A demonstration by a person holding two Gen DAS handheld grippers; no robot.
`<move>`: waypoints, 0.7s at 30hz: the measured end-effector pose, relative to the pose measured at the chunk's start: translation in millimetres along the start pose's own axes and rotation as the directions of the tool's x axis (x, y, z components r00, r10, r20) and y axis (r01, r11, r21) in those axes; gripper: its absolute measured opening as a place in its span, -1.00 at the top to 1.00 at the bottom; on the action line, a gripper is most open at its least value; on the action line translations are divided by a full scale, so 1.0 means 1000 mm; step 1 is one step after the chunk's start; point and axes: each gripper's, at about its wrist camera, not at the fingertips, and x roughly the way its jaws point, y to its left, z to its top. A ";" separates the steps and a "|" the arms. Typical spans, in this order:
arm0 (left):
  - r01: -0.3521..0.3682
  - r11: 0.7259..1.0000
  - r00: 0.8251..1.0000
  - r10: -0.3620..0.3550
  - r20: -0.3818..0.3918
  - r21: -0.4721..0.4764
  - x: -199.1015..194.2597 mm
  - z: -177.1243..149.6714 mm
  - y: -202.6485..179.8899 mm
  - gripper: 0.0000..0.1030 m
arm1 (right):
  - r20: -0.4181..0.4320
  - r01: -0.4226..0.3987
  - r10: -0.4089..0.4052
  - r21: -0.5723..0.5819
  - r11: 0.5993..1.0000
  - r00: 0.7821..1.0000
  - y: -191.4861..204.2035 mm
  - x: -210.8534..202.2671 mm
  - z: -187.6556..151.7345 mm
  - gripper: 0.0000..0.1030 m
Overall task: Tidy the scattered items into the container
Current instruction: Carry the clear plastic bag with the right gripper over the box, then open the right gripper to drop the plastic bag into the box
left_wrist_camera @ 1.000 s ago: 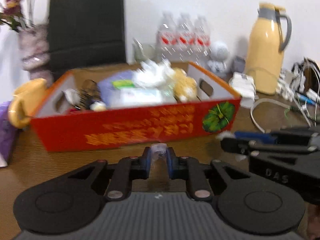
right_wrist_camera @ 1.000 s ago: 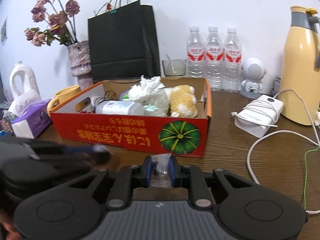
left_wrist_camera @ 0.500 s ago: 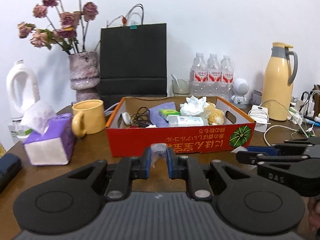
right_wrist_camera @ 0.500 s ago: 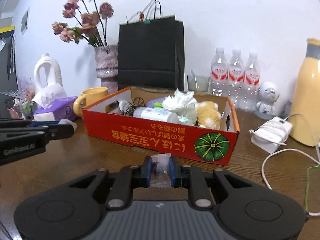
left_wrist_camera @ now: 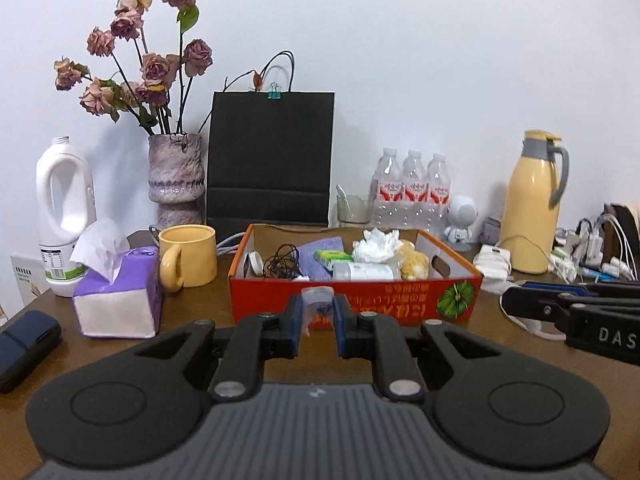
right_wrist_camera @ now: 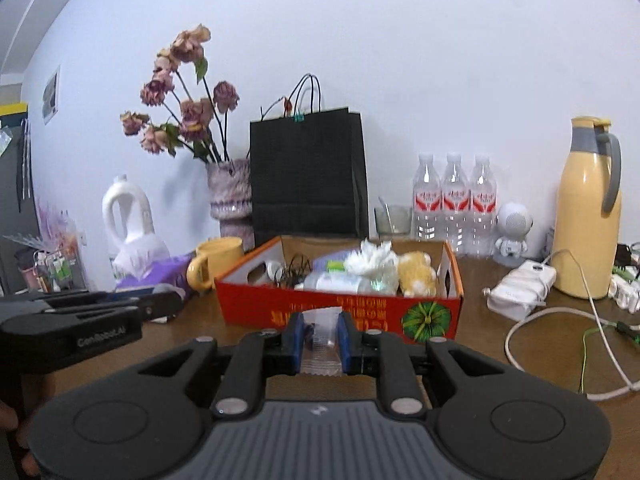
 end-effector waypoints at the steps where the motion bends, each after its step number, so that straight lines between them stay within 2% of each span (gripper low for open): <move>1: 0.007 1.000 1.000 -0.007 0.008 -0.007 0.004 0.006 0.002 0.68 | 0.005 0.007 -0.007 -0.009 1.000 1.000 -0.001 0.003 0.006 0.67; 4: 0.015 1.000 0.999 -0.015 0.033 -0.011 0.022 0.025 0.005 0.68 | 0.031 0.034 -0.033 -0.029 0.999 0.999 -0.007 0.015 0.026 0.67; 9: 0.028 0.998 0.999 -0.029 -0.024 -0.049 0.066 0.055 0.012 0.67 | 0.051 0.044 -0.043 -0.014 0.999 0.998 -0.027 0.039 0.061 0.67; 14: 0.023 0.999 0.998 -0.024 -0.063 -0.022 0.109 0.090 0.011 0.67 | 0.051 0.053 -0.054 0.020 0.998 0.997 -0.049 0.070 0.102 0.67; 18: 0.053 0.998 0.987 -0.056 -0.152 -0.026 0.152 0.119 0.013 0.67 | 0.001 0.057 -0.057 0.031 0.998 0.998 -0.066 0.104 0.131 0.67; 20: 0.068 0.997 0.974 -0.073 -0.216 -0.033 0.177 0.128 0.016 0.67 | -0.065 0.055 -0.053 0.033 0.998 0.996 -0.077 0.128 0.141 0.67; 21: 0.046 0.998 0.964 -0.056 -0.261 -0.043 0.191 0.131 0.018 0.67 | -0.114 0.051 -0.046 0.043 0.998 0.992 -0.082 0.143 0.144 0.67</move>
